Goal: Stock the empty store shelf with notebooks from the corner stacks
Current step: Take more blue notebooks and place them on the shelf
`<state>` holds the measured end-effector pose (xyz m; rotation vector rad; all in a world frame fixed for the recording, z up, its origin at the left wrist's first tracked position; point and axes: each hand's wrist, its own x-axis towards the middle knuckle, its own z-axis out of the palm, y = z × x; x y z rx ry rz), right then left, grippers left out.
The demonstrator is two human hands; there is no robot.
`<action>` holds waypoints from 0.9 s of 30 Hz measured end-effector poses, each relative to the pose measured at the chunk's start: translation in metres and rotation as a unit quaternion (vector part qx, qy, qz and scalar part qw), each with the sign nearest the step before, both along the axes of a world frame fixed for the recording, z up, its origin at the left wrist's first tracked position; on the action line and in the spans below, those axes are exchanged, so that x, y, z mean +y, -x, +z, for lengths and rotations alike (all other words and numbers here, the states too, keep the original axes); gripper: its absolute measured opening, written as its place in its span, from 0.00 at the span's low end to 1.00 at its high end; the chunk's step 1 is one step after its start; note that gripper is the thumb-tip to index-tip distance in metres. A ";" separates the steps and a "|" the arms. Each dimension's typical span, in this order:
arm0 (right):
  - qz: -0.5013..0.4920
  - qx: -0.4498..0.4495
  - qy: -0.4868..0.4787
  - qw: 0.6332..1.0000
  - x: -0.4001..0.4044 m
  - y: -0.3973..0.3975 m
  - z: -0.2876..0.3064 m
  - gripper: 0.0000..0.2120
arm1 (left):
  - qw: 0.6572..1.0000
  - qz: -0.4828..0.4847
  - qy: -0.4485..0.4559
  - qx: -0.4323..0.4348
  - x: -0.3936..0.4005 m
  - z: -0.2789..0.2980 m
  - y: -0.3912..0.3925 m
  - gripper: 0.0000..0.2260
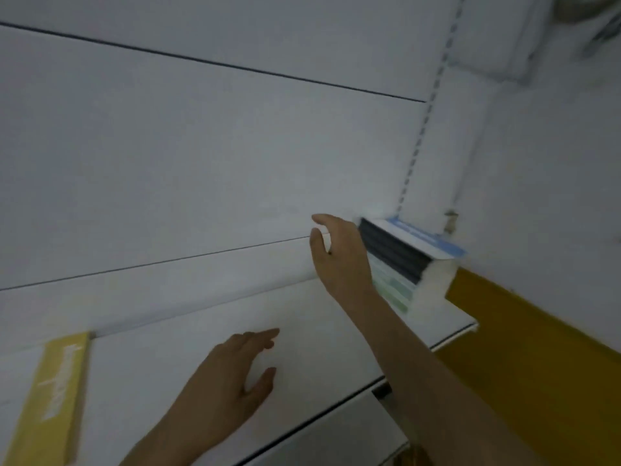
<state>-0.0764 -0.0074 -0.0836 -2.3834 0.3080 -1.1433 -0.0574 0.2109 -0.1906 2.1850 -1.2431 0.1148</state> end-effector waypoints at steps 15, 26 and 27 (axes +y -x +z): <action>-0.184 -0.008 0.188 0.965 -0.183 0.097 -0.047 0.17 | 0.877 -0.043 0.225 0.423 -0.246 -0.003 0.015 0.13; -0.042 0.080 0.221 0.971 -0.129 0.117 -0.100 0.25 | 0.627 0.019 0.352 0.695 -0.241 0.007 0.002 0.19; -0.072 0.047 0.194 0.977 -0.140 0.116 -0.086 0.24 | 0.635 0.023 0.343 0.692 -0.242 0.008 0.001 0.18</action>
